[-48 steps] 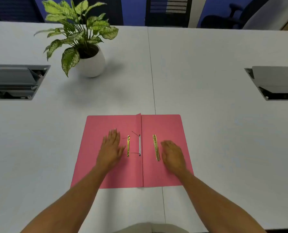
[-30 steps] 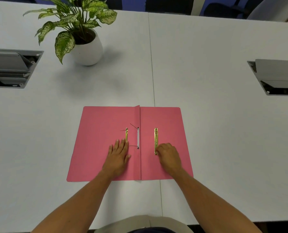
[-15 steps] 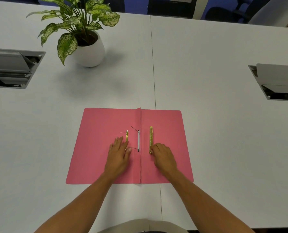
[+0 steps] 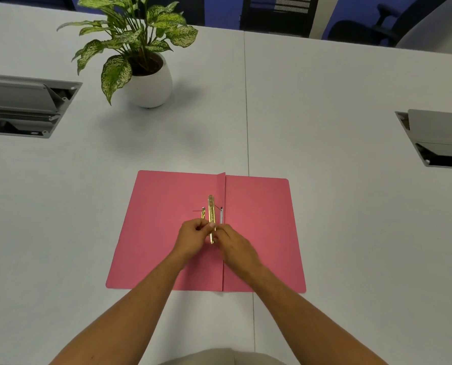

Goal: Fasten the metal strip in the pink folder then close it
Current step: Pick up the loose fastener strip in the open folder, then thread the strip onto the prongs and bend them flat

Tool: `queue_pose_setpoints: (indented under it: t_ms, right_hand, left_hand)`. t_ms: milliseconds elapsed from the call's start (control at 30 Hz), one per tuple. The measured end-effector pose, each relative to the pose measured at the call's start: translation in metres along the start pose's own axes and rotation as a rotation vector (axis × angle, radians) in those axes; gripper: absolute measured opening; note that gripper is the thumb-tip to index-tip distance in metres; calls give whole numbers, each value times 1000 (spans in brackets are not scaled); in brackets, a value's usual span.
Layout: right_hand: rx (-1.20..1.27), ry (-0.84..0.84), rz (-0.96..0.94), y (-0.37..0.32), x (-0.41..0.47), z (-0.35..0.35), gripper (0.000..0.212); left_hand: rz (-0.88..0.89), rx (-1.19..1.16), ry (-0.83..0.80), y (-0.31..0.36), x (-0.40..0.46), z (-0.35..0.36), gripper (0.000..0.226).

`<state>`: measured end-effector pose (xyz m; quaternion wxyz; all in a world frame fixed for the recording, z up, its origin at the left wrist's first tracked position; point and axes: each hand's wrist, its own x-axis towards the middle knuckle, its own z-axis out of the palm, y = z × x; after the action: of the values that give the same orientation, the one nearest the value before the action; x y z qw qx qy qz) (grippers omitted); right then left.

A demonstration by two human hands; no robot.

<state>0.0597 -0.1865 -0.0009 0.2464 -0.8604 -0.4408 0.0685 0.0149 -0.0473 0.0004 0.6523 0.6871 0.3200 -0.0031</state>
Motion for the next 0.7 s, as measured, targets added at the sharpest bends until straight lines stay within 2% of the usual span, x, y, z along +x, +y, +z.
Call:
queue_pose_setpoints:
  t_ms: [67,133,233,333,500,700]
  right_hand:
    - [63,26,28,0,0,0,23]
    - [145,35,138,2,-1,-1,32]
    - [185,-52,271,7,0,0,35]
    - [190,-175,294,7,6,3,36]
    - [249,-195,302,1,17,5,19]
    - [317,-183,326,4,19,8,18]
  left_hand:
    - [-44,-74,3,-3,2,-5,17]
    - [-66,-133,7,-6,3,-11,20]
    - [-81,-182,-6,-4,2,-15,20]
    - [-102,-210,-45,-4,0,-17,20]
    - [-146,-195,-95,-11,3,-17,21]
    - [-165,-208,-108,-15,6,-15,20]
